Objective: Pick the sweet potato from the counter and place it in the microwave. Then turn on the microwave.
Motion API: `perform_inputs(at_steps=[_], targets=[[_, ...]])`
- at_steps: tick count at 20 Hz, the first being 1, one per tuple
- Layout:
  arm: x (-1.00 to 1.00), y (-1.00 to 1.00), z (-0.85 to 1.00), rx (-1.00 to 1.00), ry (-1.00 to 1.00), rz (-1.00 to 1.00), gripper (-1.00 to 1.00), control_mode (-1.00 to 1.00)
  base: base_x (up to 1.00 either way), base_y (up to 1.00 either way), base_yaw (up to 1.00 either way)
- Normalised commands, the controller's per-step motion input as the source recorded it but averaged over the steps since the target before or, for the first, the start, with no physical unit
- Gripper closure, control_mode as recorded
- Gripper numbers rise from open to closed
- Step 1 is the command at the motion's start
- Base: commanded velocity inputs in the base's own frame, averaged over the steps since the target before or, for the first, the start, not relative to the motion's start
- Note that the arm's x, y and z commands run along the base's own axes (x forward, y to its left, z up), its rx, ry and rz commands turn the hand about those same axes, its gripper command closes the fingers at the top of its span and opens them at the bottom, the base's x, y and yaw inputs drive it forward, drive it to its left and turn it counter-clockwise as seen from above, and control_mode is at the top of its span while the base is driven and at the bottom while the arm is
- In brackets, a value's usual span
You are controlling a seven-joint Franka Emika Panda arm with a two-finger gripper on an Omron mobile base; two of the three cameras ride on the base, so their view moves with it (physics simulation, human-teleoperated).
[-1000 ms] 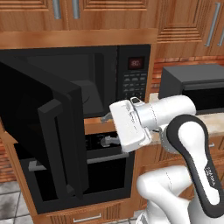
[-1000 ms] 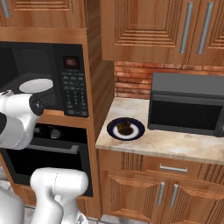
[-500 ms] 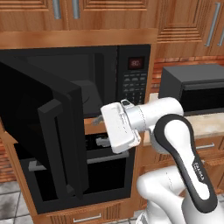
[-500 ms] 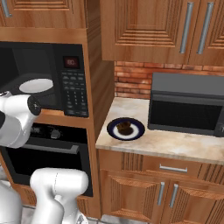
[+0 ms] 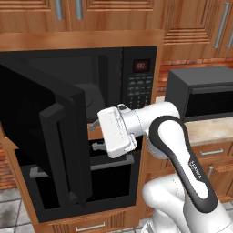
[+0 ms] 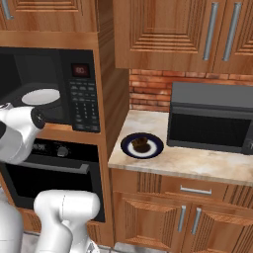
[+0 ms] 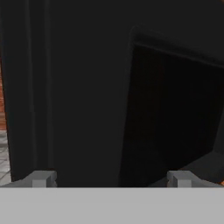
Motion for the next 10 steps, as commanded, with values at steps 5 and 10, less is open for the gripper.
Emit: perform_inputs(at_steps=[5,10], targets=[[0.18,0.19,-0.10,0.00,0.00,0.01,-1.00,-1.00,0.00,0.00,0.00],[0.16,0.20,-0.10,0.00,0.00,0.01,-1.00,-1.00,0.00,0.00,0.00]])
